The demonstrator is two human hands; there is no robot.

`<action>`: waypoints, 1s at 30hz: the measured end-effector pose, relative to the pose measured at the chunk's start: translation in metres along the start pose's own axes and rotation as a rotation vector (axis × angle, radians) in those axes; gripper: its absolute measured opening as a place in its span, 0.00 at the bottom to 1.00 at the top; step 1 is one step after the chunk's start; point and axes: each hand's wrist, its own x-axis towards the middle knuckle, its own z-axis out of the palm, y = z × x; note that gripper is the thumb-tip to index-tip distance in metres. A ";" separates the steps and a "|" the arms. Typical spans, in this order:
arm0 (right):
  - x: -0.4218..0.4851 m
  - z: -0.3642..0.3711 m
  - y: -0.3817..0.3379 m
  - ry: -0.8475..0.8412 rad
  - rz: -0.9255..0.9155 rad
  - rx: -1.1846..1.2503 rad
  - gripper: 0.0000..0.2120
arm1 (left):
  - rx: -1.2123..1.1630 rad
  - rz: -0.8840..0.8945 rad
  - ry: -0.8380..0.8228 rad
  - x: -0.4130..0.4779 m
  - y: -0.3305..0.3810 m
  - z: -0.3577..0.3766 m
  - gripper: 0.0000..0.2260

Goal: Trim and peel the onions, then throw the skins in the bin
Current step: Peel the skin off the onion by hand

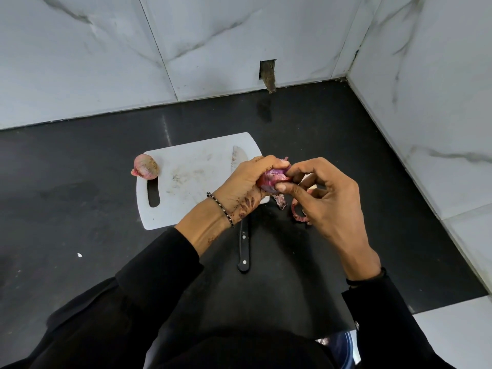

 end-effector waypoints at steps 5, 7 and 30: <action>0.001 0.001 0.003 -0.043 -0.025 -0.052 0.06 | 0.039 -0.011 0.066 0.001 0.002 0.001 0.19; -0.002 0.005 0.004 -0.030 -0.033 -0.064 0.05 | 0.046 -0.013 0.083 0.002 0.003 0.001 0.22; -0.005 0.002 -0.001 0.009 -0.064 -0.089 0.09 | 0.076 -0.006 0.008 0.001 0.001 -0.003 0.15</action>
